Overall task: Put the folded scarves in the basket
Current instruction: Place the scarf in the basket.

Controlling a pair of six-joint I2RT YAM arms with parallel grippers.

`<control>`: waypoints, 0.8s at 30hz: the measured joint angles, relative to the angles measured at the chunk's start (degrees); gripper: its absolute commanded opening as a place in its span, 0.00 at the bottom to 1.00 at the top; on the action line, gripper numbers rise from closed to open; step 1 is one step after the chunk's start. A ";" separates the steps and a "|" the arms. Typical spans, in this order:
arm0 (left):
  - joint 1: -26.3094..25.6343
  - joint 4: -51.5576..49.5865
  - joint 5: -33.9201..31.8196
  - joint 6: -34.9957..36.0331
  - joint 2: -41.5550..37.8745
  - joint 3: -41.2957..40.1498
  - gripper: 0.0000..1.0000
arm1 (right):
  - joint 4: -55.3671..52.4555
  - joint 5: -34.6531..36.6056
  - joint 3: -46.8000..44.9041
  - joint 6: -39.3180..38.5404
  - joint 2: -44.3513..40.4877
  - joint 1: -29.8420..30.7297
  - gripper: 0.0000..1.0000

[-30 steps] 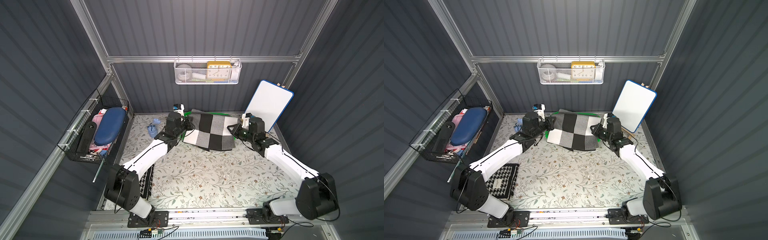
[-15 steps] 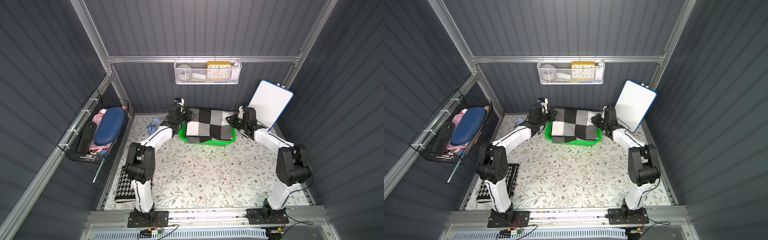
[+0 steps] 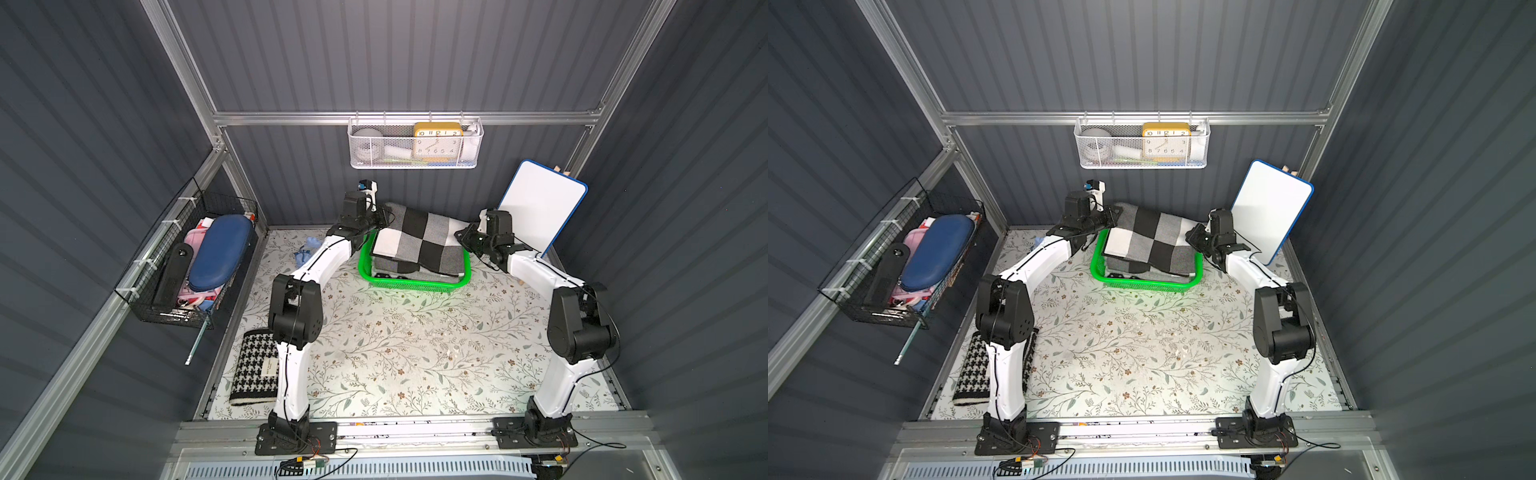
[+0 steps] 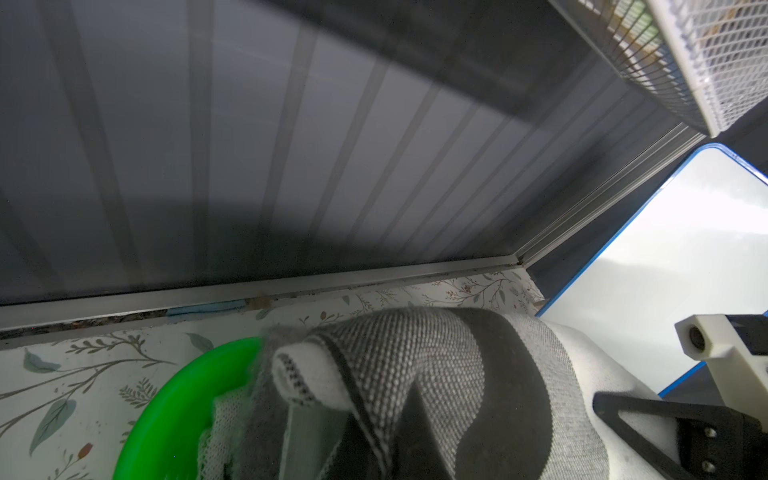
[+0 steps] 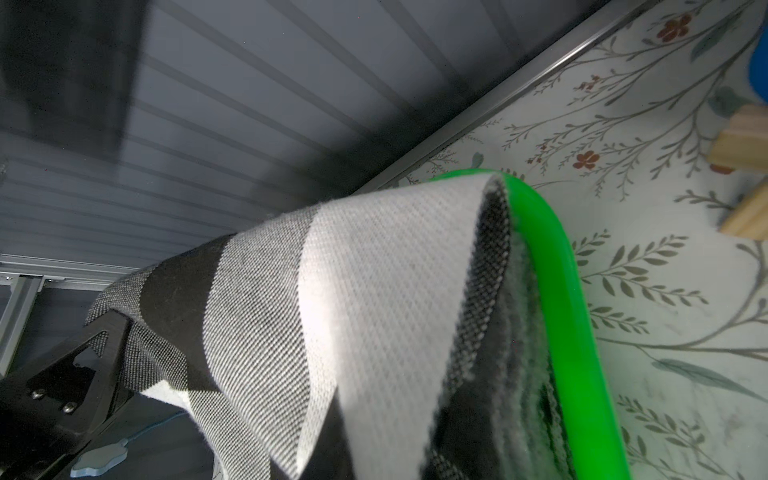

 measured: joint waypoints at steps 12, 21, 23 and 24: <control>1.05 -2.25 0.35 -0.70 0.28 -3.21 0.87 | -12.46 2.86 7.58 -5.55 1.77 -0.48 0.57; -1.33 -2.08 3.63 -0.74 -8.50 -4.90 0.90 | -17.79 2.67 0.79 -8.63 -14.38 -0.33 0.57; -3.39 -2.23 3.63 -0.74 -13.11 -7.80 0.90 | -17.31 2.01 -3.08 -8.85 -20.13 0.07 0.58; -4.87 -2.27 3.52 -0.74 -15.72 -9.68 0.90 | -17.29 1.70 -5.25 -8.90 -23.04 0.35 0.58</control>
